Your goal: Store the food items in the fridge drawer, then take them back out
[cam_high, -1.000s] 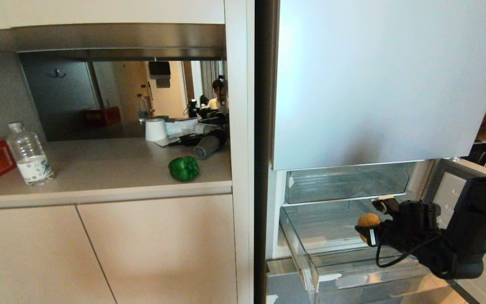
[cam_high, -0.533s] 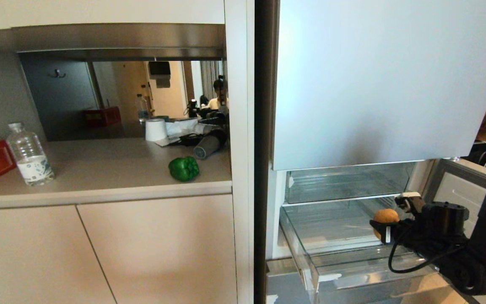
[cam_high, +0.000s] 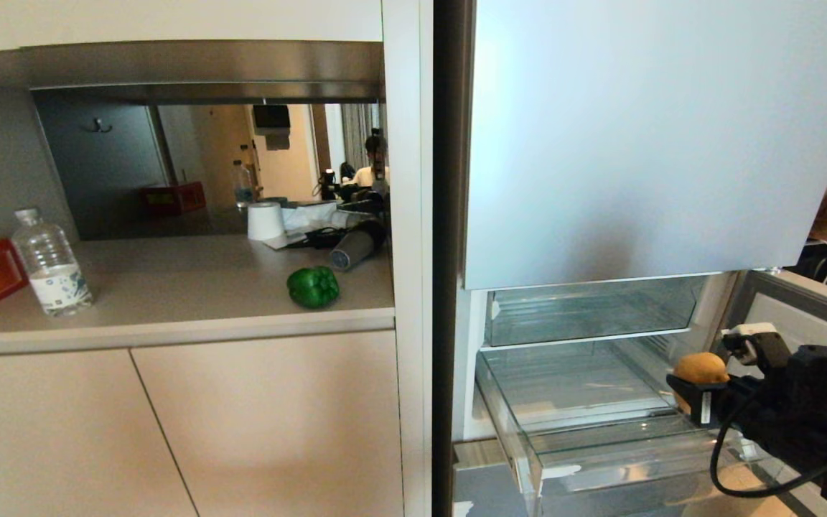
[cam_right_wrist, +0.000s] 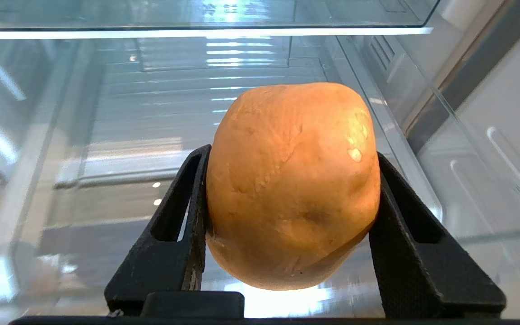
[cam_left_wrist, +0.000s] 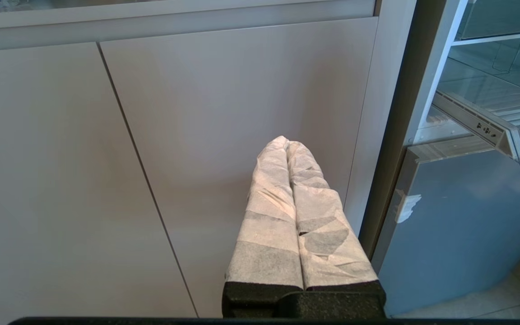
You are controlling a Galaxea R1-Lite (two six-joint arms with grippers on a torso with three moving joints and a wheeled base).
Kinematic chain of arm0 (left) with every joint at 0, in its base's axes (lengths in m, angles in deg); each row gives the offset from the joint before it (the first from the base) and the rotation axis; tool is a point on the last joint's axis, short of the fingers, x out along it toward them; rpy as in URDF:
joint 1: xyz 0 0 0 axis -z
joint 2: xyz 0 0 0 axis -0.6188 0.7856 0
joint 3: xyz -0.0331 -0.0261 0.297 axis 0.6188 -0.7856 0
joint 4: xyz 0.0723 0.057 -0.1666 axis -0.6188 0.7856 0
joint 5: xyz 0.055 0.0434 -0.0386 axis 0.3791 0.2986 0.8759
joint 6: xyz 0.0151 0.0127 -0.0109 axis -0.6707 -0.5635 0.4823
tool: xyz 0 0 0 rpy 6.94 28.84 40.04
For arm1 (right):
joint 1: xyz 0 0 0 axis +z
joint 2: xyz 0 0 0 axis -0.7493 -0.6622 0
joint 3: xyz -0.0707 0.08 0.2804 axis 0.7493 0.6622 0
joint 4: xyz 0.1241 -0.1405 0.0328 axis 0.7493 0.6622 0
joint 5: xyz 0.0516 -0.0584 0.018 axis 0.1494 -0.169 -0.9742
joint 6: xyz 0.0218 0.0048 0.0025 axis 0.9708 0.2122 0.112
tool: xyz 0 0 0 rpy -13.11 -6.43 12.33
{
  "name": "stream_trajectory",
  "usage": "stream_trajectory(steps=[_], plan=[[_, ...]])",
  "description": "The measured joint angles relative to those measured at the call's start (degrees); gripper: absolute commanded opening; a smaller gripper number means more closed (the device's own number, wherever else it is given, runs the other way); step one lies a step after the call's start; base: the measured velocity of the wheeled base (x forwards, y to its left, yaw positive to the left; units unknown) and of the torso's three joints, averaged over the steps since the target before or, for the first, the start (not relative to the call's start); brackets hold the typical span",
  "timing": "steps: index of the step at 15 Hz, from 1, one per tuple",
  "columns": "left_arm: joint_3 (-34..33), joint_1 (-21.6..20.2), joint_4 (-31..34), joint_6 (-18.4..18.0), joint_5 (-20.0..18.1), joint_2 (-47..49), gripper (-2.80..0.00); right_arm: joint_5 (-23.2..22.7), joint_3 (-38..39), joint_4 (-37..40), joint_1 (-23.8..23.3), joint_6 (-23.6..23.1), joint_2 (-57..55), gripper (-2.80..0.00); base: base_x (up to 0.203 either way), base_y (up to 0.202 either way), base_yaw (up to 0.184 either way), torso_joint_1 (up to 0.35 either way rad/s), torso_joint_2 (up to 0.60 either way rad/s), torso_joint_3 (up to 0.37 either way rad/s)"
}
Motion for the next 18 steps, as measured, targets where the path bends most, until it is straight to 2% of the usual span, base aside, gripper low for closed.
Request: stream_trajectory(steps=[7, 12, 18], plan=[[0.0, 0.0, 0.0, 0.0, 0.0, 0.0, -2.8, -1.1, 3.1, 0.0, 0.2, 1.4, 5.1, -2.8, 0.0, 0.0, 0.0, 0.0, 0.0, 0.0], [0.0, 0.0, 0.0, 0.0, 0.0, 0.0, -2.8, -1.7, 3.3, -0.1, 0.5, 1.4, 5.5, -2.8, -0.001, -0.006, 0.161, 0.001, 0.0, 0.004], [0.0, 0.0, 0.0, 0.0, 0.0, 0.0, -2.8, -1.5, 4.6, -0.1, 3.7, 0.6, 8.3, -2.8, 0.002, -0.007, 0.174, 0.001, 0.0, 0.003]])
